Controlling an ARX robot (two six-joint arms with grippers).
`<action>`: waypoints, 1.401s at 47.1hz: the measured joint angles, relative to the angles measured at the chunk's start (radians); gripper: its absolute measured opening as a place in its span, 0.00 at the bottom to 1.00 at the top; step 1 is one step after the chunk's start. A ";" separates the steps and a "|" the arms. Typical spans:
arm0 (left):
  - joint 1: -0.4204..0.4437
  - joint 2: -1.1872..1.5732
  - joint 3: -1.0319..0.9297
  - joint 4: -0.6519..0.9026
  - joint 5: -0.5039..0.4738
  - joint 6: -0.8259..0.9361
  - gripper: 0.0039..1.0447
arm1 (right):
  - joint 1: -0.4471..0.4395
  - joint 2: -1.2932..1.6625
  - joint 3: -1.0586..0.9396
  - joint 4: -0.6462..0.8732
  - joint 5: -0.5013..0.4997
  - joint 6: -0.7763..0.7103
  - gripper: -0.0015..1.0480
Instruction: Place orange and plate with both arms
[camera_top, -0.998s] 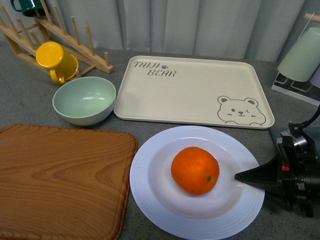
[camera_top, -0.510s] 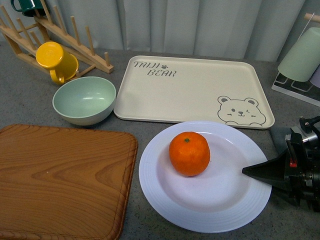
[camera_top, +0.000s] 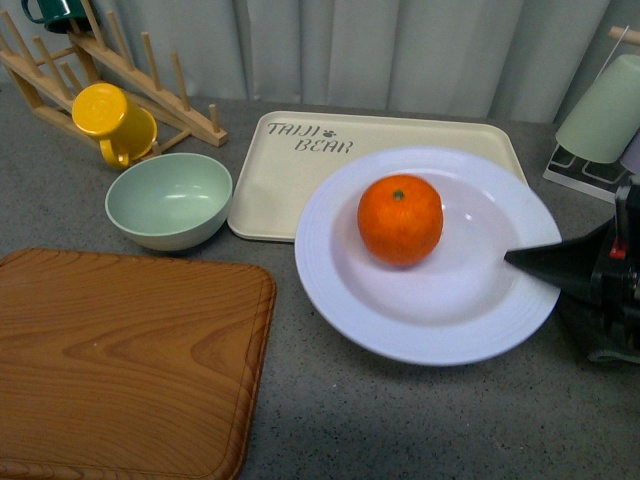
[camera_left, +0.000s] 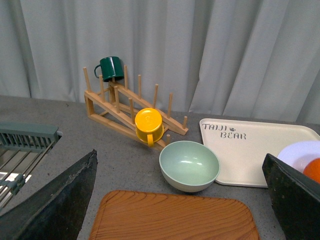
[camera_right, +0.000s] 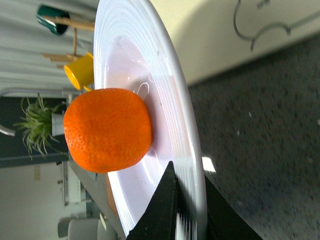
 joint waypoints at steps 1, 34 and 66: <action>0.000 0.000 0.000 0.000 0.000 0.000 0.94 | 0.000 -0.002 0.006 0.014 0.009 0.022 0.03; 0.000 0.000 0.000 0.000 0.000 0.000 0.94 | 0.098 0.244 0.529 -0.105 0.198 0.279 0.03; 0.000 0.000 0.000 0.000 0.000 0.000 0.94 | 0.166 0.437 0.830 -0.391 0.300 0.248 0.19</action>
